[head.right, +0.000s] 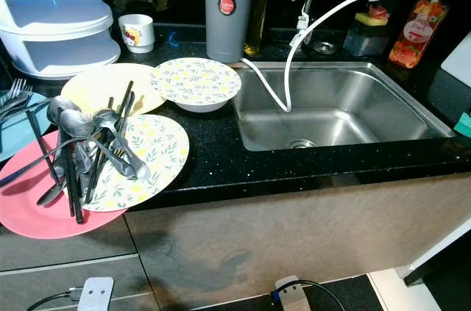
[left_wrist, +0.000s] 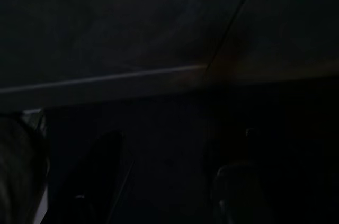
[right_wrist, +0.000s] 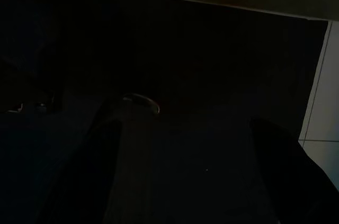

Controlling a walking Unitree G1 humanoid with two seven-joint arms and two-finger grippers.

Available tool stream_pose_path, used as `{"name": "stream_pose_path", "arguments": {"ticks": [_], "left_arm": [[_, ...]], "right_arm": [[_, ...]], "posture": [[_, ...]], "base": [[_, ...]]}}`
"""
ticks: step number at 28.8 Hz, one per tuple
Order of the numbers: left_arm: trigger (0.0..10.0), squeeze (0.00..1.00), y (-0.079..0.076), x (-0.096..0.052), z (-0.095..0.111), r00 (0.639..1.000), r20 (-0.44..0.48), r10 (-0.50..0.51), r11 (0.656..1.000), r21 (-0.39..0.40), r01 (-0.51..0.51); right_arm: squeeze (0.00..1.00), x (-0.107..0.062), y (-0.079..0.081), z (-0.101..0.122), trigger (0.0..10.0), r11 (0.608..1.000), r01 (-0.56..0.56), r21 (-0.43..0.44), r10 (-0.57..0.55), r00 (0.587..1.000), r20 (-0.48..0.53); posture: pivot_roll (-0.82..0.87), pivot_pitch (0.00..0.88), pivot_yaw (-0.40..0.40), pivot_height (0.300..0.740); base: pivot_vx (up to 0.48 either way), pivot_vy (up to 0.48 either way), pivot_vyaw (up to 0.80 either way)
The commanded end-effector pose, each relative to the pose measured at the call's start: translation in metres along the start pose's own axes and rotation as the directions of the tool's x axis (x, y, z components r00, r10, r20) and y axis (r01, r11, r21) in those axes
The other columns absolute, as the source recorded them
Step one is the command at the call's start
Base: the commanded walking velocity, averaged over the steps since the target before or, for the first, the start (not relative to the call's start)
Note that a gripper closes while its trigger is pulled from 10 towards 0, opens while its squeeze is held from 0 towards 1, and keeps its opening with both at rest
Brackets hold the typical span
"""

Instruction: Kitchen organization

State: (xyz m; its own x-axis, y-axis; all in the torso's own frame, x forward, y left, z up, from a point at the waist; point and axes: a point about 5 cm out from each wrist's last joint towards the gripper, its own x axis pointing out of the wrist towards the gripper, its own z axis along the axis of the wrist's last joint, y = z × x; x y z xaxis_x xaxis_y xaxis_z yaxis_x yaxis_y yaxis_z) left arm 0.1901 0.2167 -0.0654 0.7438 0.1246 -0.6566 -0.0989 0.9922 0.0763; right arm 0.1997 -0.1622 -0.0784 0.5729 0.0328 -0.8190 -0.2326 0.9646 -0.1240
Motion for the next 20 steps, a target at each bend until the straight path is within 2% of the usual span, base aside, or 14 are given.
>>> {"name": "stream_pose_path", "arguments": {"ticks": [1, 7, 20], "left_arm": [[10.0, 0.0, -0.007, -0.002, -0.007, 1.0, -0.015, -0.018, 1.0, -0.006, 0.018], [10.0, 0.0, -0.002, -0.005, -0.011, 1.0, -0.006, 0.007, 0.999, 0.033, -0.007], [10.0, 0.0, 0.004, -0.008, -0.012, 1.0, 0.024, 0.0, 1.0, 0.026, 0.0]], "right_arm": [[0.0, -0.001, 0.0, -0.009, 10.0, 1.0, -0.005, 0.002, 0.005, 1.0, -0.027], [0.0, -0.002, 0.002, -0.011, 10.0, 1.0, 0.001, 0.019, 0.0, 1.0, -0.026], [0.0, -0.003, 0.003, -0.02, 10.0, 1.0, -0.006, 0.013, 0.007, 0.999, -0.046]], "posture": [[0.09, 0.073, -0.09, 0.74], [0.07, 0.085, -0.073, 0.74], [0.09, 0.116, -0.063, 0.74]], "base": [[0.0, 0.0, 0.0], [0.0, 0.0, 0.0], [0.0, 0.0, 0.0]]}}
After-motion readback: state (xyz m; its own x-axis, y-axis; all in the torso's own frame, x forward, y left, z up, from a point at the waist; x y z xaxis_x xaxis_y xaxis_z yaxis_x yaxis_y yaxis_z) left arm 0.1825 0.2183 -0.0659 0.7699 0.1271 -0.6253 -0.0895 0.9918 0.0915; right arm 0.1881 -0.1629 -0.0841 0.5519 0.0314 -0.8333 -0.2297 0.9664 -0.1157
